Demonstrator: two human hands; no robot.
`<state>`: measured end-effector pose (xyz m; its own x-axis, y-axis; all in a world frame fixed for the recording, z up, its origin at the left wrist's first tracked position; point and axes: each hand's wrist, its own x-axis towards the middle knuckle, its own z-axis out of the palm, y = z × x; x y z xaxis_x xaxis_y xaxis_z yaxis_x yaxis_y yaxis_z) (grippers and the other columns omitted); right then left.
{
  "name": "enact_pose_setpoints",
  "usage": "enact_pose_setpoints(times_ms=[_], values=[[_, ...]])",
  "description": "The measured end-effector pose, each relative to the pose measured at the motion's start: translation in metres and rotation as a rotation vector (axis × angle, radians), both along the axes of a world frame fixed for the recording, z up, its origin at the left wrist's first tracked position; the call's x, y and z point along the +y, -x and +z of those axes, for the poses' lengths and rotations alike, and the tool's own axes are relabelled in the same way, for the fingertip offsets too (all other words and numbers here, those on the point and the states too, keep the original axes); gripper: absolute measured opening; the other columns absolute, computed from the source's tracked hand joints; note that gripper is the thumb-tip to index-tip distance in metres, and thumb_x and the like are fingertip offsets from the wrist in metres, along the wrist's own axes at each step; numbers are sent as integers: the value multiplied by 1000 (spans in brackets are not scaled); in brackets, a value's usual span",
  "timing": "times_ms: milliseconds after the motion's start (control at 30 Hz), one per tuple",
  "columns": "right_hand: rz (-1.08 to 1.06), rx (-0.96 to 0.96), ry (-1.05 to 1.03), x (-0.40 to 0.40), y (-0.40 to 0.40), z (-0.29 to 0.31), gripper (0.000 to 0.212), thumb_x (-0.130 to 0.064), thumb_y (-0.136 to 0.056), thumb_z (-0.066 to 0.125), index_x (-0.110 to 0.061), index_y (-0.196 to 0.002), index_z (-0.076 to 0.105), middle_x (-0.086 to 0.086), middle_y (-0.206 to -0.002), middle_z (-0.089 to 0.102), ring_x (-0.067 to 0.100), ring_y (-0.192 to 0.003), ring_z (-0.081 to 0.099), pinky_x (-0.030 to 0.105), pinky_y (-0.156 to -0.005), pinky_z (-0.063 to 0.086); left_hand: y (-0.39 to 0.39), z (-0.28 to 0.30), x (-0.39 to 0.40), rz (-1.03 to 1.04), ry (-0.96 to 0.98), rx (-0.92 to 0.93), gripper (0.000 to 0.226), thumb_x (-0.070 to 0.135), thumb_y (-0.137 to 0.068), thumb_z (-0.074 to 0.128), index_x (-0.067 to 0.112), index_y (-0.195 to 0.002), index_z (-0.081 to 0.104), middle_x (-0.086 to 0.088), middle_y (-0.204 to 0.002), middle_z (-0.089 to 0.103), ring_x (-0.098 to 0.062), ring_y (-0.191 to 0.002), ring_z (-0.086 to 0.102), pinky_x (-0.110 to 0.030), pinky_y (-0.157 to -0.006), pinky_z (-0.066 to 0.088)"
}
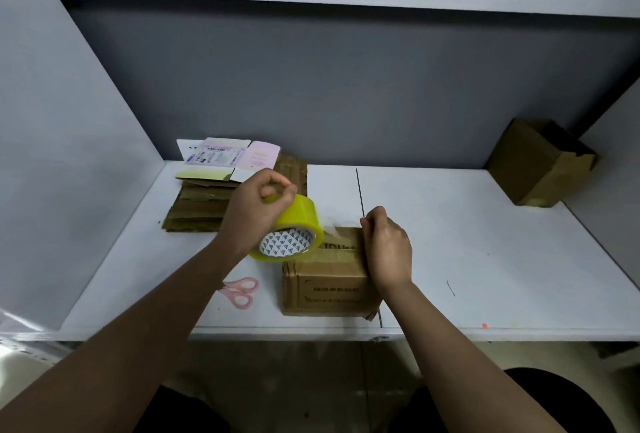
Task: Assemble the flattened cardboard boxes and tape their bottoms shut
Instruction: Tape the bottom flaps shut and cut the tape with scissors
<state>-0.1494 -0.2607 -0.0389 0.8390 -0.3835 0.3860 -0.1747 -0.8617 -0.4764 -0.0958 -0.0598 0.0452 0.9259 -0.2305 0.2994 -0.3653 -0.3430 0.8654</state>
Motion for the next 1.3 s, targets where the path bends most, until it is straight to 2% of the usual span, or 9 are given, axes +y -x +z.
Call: enact_pose_setpoints(times_ms=[100,233,333,400,467,567,800,1033,1300], values=[[-13,-19,-26,0,-1,-2,17,-22,-101,44,-11,-88,46,11,-76,64,31,-64,49,33,-57,28,-7,0,7,-17,-61,37,6,19,-88,65,16,-91,61,15,-89,63,8,-79,59,-5,-63,42],[-18,-36,-49,0,0,-1,19,-22,-101,45,-6,-92,50,12,-75,64,36,-68,55,33,-56,28,-12,3,9,-48,-168,93,11,26,-89,64,19,-83,58,4,-90,63,-7,-83,58,-24,-69,44],[-35,-59,-135,2,4,-1,17,-22,-100,46,-6,-95,50,11,-75,63,35,-67,55,33,-57,31,-12,7,4,-73,-227,140,17,28,-89,64,15,-79,57,1,-89,65,-8,-80,57,-27,-71,43],[-46,-82,-313,-1,8,2,16,-23,-100,46,-8,-95,51,6,-76,65,30,-70,59,33,-61,38,-11,9,-2,-74,-272,133,19,29,-88,63,19,-76,55,3,-88,64,-9,-79,56,-30,-72,42],[-38,-129,-579,-5,15,8,14,-24,-99,47,-14,-91,51,0,-75,68,19,-73,64,33,-70,46,-8,11,-7,-58,-327,109,20,32,-88,63,21,-75,54,4,-86,63,-11,-79,56,-30,-69,40],[-68,-208,-837,-16,28,15,17,-24,-98,50,-15,-85,53,2,-73,70,10,-72,68,36,-80,52,-3,12,-12,-17,-396,80,22,38,-87,62,23,-74,53,5,-84,62,-15,-79,56,-30,-65,38],[-180,-128,-941,-23,47,11,23,-28,-95,56,-6,-90,60,0,-80,69,12,-72,67,38,-79,50,5,16,-24,-17,-477,42,25,42,-86,61,23,-74,52,4,-86,61,-18,-83,58,-34,-72,45],[-237,-96,-1046,-20,50,-1,19,-26,-94,59,-10,-83,59,1,-79,67,14,-70,63,34,-75,46,10,20,-33,-1,-554,4,24,42,-87,60,23,-75,51,1,-89,64,-20,-81,59,-31,-66,41],[-261,-92,-1143,-11,49,-12,19,-24,-93,59,-8,-84,61,2,-78,66,14,-69,63,34,-75,46,10,18,-29,-6,-511,10,25,40,-87,62,17,-77,54,0,-89,65,-20,-84,60,-33,-70,44]])
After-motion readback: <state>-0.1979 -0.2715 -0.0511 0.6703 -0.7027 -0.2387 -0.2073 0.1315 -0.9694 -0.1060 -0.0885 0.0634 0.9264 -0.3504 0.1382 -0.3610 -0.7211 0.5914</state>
